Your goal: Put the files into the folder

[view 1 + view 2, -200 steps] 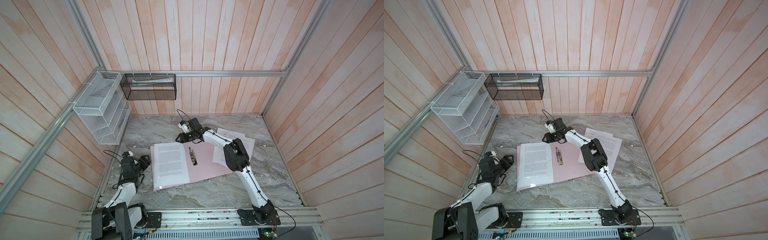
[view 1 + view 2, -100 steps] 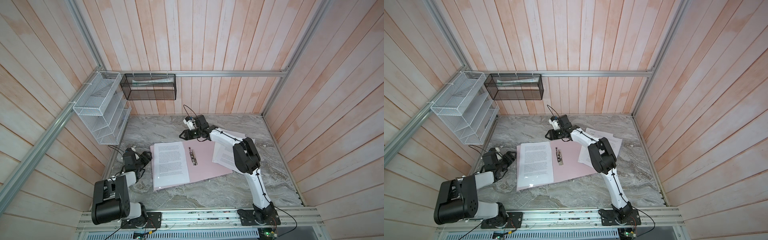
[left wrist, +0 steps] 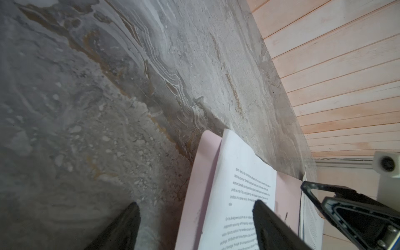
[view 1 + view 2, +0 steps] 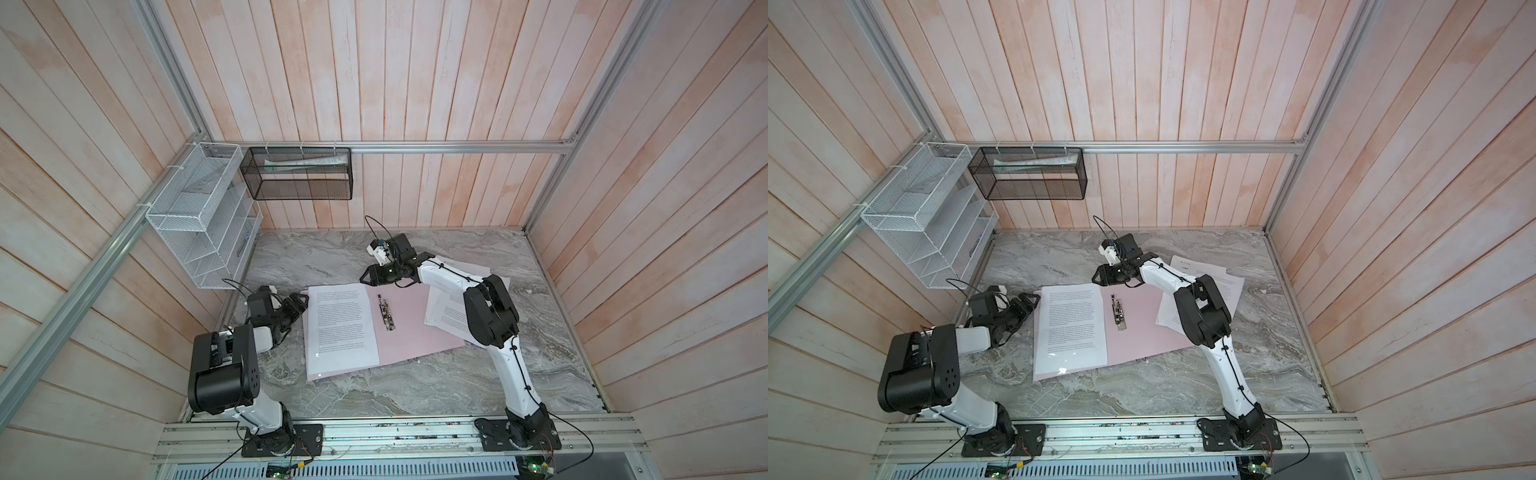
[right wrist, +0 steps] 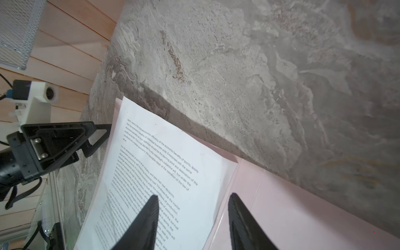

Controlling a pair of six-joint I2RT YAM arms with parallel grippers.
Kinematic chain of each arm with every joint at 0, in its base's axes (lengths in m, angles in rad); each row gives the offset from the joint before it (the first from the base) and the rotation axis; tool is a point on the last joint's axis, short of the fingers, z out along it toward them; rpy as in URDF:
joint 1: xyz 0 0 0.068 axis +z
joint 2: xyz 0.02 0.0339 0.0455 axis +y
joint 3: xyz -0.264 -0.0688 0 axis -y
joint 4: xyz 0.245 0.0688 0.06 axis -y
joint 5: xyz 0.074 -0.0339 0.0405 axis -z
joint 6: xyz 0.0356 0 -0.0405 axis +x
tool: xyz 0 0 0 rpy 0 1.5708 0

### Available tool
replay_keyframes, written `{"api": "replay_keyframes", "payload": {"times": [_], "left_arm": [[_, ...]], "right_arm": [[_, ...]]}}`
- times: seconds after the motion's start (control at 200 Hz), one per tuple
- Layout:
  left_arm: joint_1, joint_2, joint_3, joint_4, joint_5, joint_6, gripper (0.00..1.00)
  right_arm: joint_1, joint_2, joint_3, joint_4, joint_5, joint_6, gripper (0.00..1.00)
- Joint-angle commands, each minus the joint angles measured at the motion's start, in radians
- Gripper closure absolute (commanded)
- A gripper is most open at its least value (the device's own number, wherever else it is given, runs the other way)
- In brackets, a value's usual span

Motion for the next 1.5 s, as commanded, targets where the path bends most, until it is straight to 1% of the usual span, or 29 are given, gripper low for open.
{"api": "replay_keyframes", "payload": {"times": [0.0, 0.155, 0.505, 0.93, 1.256, 1.496], "left_arm": [[0.003, 0.025, 0.024, -0.023, 0.034, 0.004, 0.16], [0.003, 0.048, 0.031, 0.011, 0.074, -0.015, 0.16], [0.004, 0.059, 0.04, 0.017, 0.087, -0.013, 0.16], [0.004, 0.071, 0.05, 0.017, 0.099, -0.008, 0.16], [-0.001, 0.077, 0.055, 0.016, 0.109, -0.001, 0.16], [-0.012, 0.076, 0.063, 0.003, 0.104, 0.011, 0.16]], "right_arm": [[0.012, 0.047, -0.008, -0.036, -0.01, 0.002, 0.49], [0.027, 0.087, 0.014, -0.05, -0.015, 0.003, 0.49], [0.075, 0.166, 0.09, -0.068, -0.045, 0.006, 0.49], [0.094, 0.158, 0.09, -0.046, -0.061, 0.023, 0.5], [0.122, 0.166, 0.101, -0.05, -0.023, 0.006, 0.51], [0.146, 0.183, 0.148, -0.073, 0.021, 0.005, 0.52]]}}
